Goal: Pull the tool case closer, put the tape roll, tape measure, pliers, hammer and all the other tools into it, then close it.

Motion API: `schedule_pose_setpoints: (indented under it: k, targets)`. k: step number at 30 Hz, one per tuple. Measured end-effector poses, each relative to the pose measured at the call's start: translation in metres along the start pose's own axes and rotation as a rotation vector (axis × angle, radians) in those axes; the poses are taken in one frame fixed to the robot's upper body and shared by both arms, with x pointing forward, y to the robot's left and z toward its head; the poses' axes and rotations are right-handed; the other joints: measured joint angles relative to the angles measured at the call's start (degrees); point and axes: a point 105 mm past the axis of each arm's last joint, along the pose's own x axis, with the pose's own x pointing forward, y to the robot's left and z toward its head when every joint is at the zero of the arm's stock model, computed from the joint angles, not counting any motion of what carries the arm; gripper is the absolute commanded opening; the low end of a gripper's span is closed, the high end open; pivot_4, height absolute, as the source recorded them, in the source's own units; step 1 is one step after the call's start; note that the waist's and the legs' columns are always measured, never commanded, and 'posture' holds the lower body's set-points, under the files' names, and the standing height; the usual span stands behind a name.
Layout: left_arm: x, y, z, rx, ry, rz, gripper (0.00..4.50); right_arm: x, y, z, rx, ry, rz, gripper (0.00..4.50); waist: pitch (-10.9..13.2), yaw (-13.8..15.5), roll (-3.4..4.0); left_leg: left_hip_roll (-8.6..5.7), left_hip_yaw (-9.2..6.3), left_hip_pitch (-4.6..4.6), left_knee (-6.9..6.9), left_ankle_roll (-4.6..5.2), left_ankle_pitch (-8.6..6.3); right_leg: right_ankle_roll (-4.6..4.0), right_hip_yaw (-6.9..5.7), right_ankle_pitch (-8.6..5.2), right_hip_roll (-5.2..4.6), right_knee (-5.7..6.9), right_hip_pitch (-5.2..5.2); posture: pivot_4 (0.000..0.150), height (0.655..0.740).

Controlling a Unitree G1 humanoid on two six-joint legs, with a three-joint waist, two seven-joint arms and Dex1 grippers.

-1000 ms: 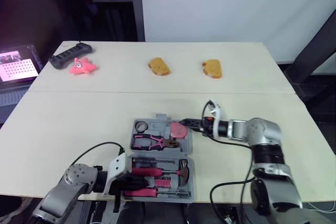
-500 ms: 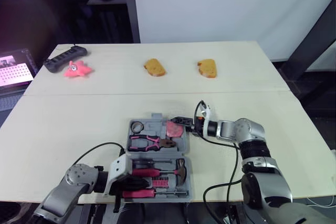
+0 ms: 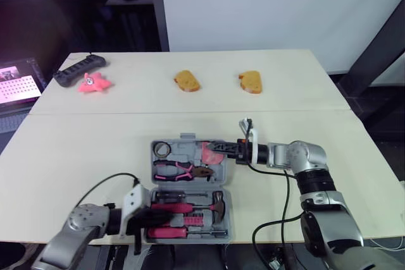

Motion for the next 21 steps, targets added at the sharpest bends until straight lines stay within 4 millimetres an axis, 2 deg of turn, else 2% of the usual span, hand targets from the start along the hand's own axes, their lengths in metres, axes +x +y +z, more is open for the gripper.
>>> schedule_pose_setpoints:
  k: [2,6,9,12,14,18,21]
  targets:
    - [-0.015,0.011,0.013,-0.001,-0.028,0.055,0.0,-0.002,0.006,0.001,-0.033,0.017,0.025,4.46,0.0,0.0,0.03,-0.01,0.01,-0.02,0.0,0.0,0.0,0.02,0.0,-0.01,-0.02,-0.02,0.0,0.15,0.74]
    - [-0.04,0.016,0.028,-0.019,-0.056,0.069,0.0,-0.003,0.016,0.0,-0.082,0.064,0.084,4.46,0.0,0.0,0.02,-0.01,0.02,-0.04,-0.01,0.0,0.0,0.02,-0.01,-0.02,-0.02,-0.05,-0.02,0.15,0.74]
    - [-0.067,0.023,0.042,-0.043,-0.081,0.103,0.0,-0.006,0.026,-0.001,-0.115,0.097,0.135,4.46,0.1,0.0,0.01,0.01,0.02,-0.06,-0.02,0.0,0.0,0.01,-0.01,-0.02,-0.01,-0.04,-0.07,0.15,0.74]
    - [-0.095,0.033,0.054,-0.087,-0.079,0.166,0.0,-0.008,0.049,0.001,-0.169,0.105,0.251,4.46,0.2,0.0,0.07,0.0,0.02,-0.07,-0.02,0.0,0.0,0.02,-0.01,-0.03,-0.02,-0.06,-0.07,0.15,0.74]
    - [-0.107,0.04,0.059,-0.092,-0.092,0.209,0.0,-0.016,0.066,-0.007,-0.226,0.147,0.322,4.46,0.2,0.3,0.06,0.0,0.01,-0.1,-0.04,0.0,-0.01,0.05,-0.04,-0.06,-0.03,-0.13,-0.04,0.15,0.74]
    - [-0.115,0.044,0.059,-0.111,-0.045,0.228,0.0,-0.023,0.082,-0.033,-0.254,0.211,0.411,4.46,0.2,0.5,-0.02,0.0,0.02,-0.16,-0.05,-0.01,-0.02,0.05,-0.03,-0.05,-0.04,-0.2,-0.08,0.15,0.74]
    - [-0.112,0.036,0.061,-0.091,-0.014,0.176,0.0,-0.03,0.093,-0.049,-0.286,0.263,0.433,4.46,0.3,0.3,-0.01,0.0,0.06,-0.18,-0.04,-0.01,-0.02,0.02,-0.01,-0.06,-0.05,-0.19,-0.11,0.15,0.74]
